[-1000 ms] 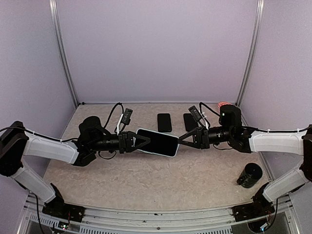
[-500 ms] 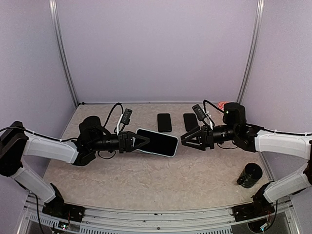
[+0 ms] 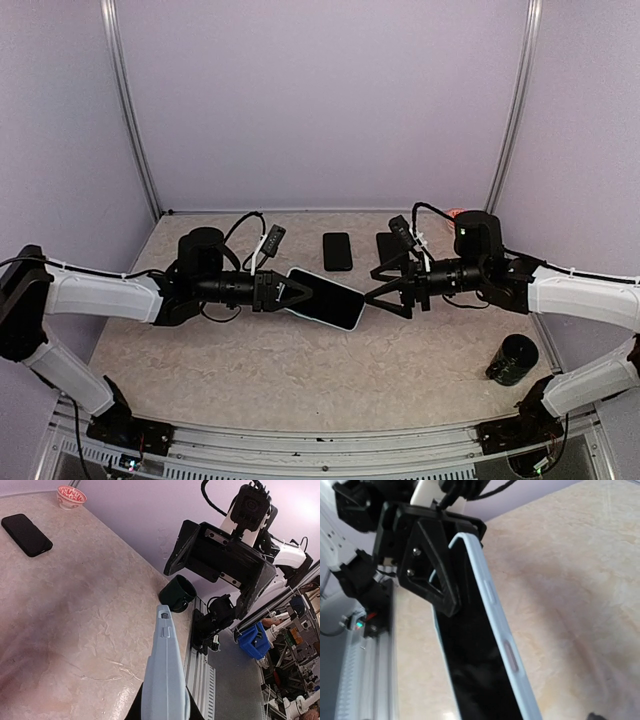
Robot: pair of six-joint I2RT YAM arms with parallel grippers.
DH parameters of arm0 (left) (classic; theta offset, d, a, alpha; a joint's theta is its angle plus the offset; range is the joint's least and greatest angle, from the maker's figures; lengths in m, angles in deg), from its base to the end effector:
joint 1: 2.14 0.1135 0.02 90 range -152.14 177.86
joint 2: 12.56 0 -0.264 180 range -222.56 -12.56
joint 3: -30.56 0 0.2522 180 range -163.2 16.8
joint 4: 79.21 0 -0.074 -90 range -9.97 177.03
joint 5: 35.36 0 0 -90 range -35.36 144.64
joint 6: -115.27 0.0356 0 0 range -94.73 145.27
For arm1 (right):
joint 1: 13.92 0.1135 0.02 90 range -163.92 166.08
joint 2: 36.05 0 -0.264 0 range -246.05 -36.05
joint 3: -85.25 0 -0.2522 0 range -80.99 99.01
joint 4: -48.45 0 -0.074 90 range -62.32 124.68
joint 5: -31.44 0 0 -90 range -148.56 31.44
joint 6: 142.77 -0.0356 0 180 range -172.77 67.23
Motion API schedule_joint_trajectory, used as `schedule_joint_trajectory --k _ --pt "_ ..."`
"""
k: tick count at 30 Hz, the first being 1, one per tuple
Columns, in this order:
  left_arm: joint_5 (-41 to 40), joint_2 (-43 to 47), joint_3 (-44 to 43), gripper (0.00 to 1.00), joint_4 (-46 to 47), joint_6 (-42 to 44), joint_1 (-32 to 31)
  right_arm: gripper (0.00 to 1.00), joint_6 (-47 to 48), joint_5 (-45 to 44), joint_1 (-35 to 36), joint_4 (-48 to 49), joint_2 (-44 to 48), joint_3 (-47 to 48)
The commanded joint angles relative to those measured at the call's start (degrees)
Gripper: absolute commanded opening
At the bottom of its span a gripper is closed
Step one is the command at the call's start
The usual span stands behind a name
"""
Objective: Put the phone into the phone case
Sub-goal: Pass from the left arm to the right
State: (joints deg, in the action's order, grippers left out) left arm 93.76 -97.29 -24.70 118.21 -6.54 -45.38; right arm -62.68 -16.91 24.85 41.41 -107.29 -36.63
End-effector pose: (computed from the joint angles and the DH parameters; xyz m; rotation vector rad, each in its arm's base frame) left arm 0.2139 -0.2320 0.2311 0.7456 1.8685 -1.4976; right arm 0.1997 0.1907 0.2716 -0.9969 1.7764 1.2488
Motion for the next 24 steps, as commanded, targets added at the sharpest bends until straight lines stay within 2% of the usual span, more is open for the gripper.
schedule_joint_trajectory --k 1,7,16,21,24 --pt "2.67 -1.63 -4.34 0.0 -2.78 2.28 -0.72 0.98 5.21 -6.73 2.87 -2.13 0.87 0.37" --pt "4.34 -3.74 -6.85 0.0 -7.35 4.26 -1.49 1.0 7.47 -12.32 5.98 -4.24 -0.44 1.14" --pt "5.71 -3.98 -11.87 0.0 -19.92 13.94 -3.67 0.97 6.27 -1.09 6.03 -4.9 -2.75 2.17" --pt "7.09 -3.98 -12.36 0.0 -22.09 16.53 -4.17 0.85 5.88 3.09 6.01 -6.36 -5.85 3.66" --pt "7.97 -3.97 -12.83 0.0 -23.7 17.97 -4.52 0.7 5.44 5.18 6.0 -8.84 -8.64 5.04"
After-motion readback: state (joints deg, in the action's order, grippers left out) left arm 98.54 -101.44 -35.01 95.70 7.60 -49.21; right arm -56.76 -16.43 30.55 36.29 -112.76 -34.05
